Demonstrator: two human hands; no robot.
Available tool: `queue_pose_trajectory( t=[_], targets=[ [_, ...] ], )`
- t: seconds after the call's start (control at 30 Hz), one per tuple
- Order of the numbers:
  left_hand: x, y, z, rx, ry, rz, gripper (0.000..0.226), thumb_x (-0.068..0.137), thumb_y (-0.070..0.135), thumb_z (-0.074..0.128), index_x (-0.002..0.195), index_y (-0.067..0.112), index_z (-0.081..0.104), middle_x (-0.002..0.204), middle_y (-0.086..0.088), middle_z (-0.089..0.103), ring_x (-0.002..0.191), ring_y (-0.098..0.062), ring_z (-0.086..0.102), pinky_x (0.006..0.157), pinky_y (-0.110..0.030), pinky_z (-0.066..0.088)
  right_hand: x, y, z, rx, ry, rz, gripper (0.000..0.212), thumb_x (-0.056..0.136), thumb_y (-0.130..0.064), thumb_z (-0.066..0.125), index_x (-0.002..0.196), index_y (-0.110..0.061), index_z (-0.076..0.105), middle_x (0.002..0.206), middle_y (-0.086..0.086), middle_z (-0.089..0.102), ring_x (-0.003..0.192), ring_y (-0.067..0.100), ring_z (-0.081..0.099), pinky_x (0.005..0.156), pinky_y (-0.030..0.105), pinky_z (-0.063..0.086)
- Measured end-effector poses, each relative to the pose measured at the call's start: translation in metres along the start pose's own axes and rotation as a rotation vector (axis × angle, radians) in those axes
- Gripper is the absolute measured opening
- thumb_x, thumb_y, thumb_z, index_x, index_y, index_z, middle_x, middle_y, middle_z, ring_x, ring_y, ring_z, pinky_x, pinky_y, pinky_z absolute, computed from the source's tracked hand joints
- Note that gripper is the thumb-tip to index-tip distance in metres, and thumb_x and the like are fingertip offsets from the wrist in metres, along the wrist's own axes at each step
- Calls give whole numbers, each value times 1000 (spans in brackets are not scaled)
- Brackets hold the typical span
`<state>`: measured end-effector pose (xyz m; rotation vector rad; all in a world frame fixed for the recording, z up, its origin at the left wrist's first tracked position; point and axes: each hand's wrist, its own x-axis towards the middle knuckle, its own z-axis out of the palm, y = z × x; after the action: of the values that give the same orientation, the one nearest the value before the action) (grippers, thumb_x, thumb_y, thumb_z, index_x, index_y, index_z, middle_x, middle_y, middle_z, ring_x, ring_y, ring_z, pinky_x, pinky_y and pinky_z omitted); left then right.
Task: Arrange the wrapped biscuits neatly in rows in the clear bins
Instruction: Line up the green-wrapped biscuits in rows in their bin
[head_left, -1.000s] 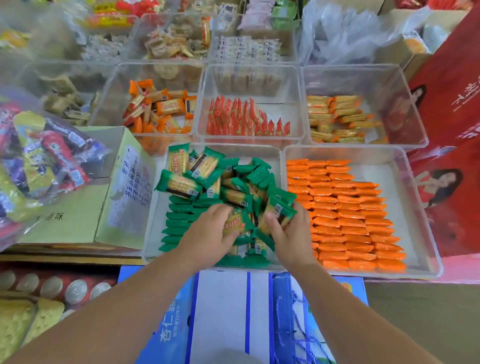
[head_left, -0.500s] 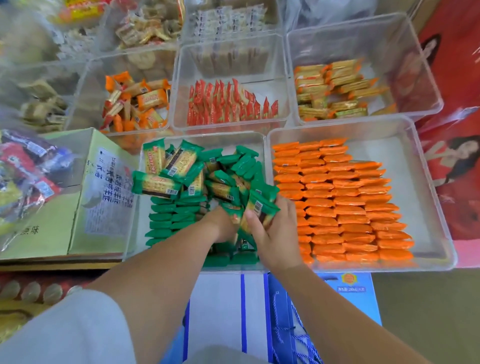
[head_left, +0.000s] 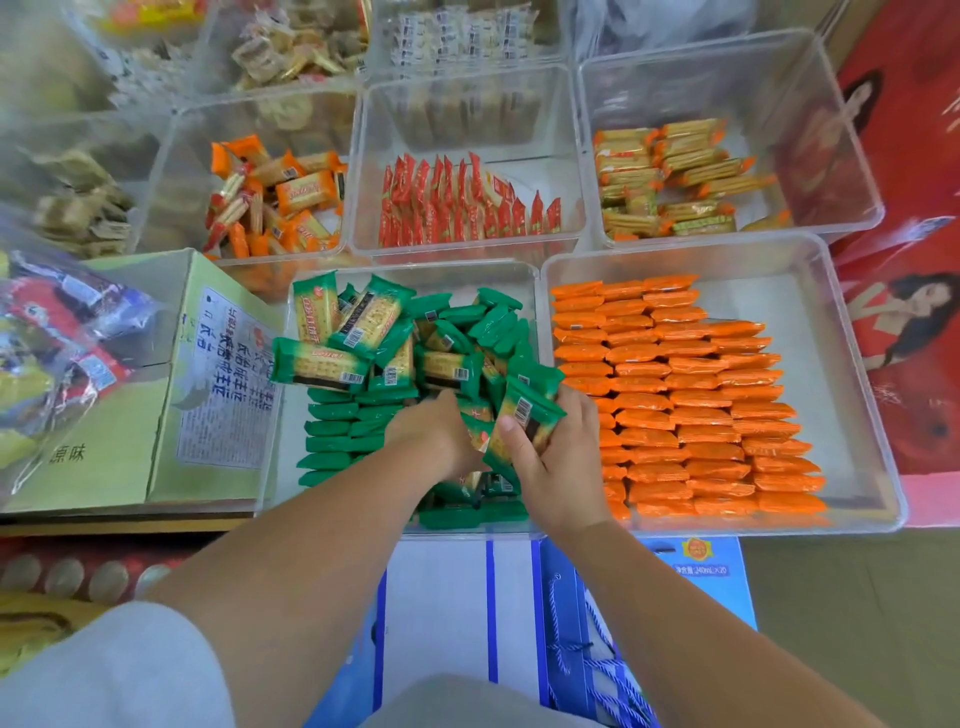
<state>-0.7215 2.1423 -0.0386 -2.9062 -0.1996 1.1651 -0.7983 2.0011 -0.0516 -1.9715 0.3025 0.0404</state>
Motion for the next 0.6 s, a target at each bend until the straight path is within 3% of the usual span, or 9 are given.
queue_pose_trajectory(
  t=[0.07, 0.23, 0.3, 0.4, 0.53, 0.6],
  targets=[
    [-4, -2, 4, -67, 24, 38, 90, 74, 56, 79, 145, 20, 35, 121, -5, 58, 105, -30, 60, 69, -36, 50, 0, -1, 0, -2, -7, 8, 72, 83, -72, 48, 137, -24, 45, 132, -3, 40, 126, 16, 42, 105, 45, 46],
    [-14, -17, 10, -246, 52, 153, 79, 72, 50, 85, 137, 18, 54, 114, -1, 62, 96, -22, 60, 77, -34, 53, 0, -2, -1, -25, -11, -3, 72, 83, -73, 47, 136, -24, 45, 132, -3, 40, 126, 14, 39, 106, 43, 45],
    [-18, -21, 8, -280, 66, 205, 73, 72, 45, 87, 135, 22, 58, 102, 5, 59, 88, -19, 56, 71, -27, 46, 0, -2, -1, -24, -9, -7, 73, 83, -73, 47, 138, -24, 45, 133, -4, 39, 127, 13, 39, 107, 41, 45],
    [-22, -23, 3, -265, 12, 269, 60, 77, 36, 81, 132, 31, 59, 98, 6, 67, 81, -20, 63, 63, -27, 47, 1, -1, 0, -36, -16, -10, 72, 84, -71, 48, 139, -24, 44, 136, -3, 39, 129, 15, 39, 107, 42, 45],
    [-29, -21, 0, -139, -37, 348, 17, 88, 36, 69, 92, 23, 59, 77, 3, 59, 68, -14, 56, 53, -28, 36, 0, -2, -1, -36, -11, -19, 71, 84, -72, 48, 137, -25, 45, 134, -5, 39, 127, 14, 39, 106, 41, 45],
    [-35, -22, 0, -113, -44, 387, 25, 90, 38, 69, 78, 27, 50, 75, 3, 56, 67, -13, 52, 52, -29, 33, 0, -2, -1, -43, -10, -26, 70, 85, -70, 49, 138, -24, 45, 134, -4, 40, 127, 14, 38, 106, 41, 44]
  ],
)
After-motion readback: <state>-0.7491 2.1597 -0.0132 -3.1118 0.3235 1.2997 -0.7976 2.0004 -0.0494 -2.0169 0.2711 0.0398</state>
